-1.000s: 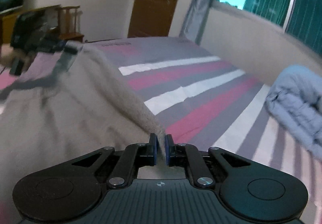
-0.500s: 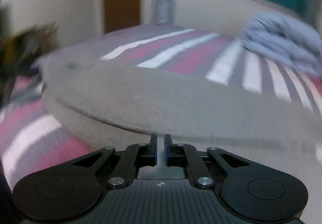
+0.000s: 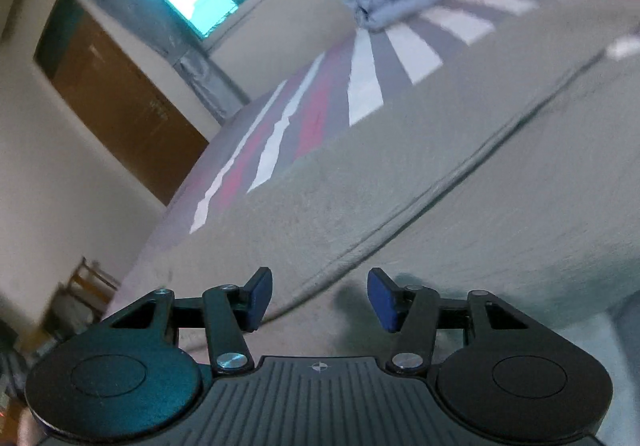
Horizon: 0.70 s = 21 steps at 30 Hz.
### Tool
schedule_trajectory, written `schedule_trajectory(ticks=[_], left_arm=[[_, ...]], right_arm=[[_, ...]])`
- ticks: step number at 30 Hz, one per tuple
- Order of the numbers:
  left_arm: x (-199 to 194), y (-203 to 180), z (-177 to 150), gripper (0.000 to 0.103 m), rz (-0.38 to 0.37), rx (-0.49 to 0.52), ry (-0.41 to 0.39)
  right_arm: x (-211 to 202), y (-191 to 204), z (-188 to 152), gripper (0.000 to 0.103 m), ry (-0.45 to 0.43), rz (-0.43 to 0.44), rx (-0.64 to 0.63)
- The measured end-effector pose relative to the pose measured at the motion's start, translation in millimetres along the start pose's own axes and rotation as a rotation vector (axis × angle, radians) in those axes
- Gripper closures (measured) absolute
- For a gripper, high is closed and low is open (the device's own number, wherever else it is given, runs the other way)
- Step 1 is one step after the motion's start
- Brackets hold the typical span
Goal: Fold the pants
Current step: 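Lift the hems with both grippers and fold them over toward the waistband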
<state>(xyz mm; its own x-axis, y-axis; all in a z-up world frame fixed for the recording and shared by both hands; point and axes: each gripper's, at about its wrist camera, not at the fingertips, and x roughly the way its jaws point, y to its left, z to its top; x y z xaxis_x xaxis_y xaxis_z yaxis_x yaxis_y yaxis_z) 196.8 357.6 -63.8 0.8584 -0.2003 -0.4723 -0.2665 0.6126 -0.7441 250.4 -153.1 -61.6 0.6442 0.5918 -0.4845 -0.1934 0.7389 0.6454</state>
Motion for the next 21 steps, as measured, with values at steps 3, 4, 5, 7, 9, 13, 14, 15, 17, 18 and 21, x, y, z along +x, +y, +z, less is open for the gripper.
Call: schedule_trajectory(ticks=[3, 4, 5, 7, 9, 13, 14, 15, 17, 18, 21], left_arm=[[6, 3, 4, 0.058, -0.004, 0.008, 0.007], [6, 4, 5, 0.058, -0.008, 0.008, 0.004], [2, 4, 3, 0.063, -0.010, 0.004, -0.001], [1, 5, 5, 0.074, 0.002, 0.002, -0.010], [3, 9, 7, 0.078, 0.001, -0.020, -0.007], [1, 1, 18, 0.085, -0.027, 0.020, -0.021], [-2, -3, 25, 0.085, -0.049, 0.030, -0.040], [-7, -8, 33, 0.085, -0.072, 0.046, -0.062], [-14, -15, 46, 0.085, -0.100, 0.077, -0.080], [-18, -16, 50, 0.085, -0.107, 0.097, -0.075], [-13, 0, 45, 0.085, -0.024, 0.157, 0.014]], right_arm=[[21, -10, 7, 0.049, 0.026, 0.000, 0.077], [28, -14, 8, 0.049, 0.039, 0.002, 0.102], [34, -17, 10, 0.049, 0.046, 0.009, 0.118], [44, -19, 14, 0.053, 0.050, 0.026, 0.136], [52, -20, 19, 0.076, 0.062, 0.028, 0.140], [59, -20, 24, 0.098, 0.068, -0.011, 0.121], [55, -13, 26, 0.098, 0.055, -0.011, 0.091], [46, -7, 25, 0.099, 0.025, 0.013, 0.059], [20, 7, 26, 0.099, -0.037, 0.070, 0.015], [4, 15, 25, 0.099, -0.061, 0.099, -0.008], [-16, 24, 0, 0.098, -0.046, 0.112, -0.072]])
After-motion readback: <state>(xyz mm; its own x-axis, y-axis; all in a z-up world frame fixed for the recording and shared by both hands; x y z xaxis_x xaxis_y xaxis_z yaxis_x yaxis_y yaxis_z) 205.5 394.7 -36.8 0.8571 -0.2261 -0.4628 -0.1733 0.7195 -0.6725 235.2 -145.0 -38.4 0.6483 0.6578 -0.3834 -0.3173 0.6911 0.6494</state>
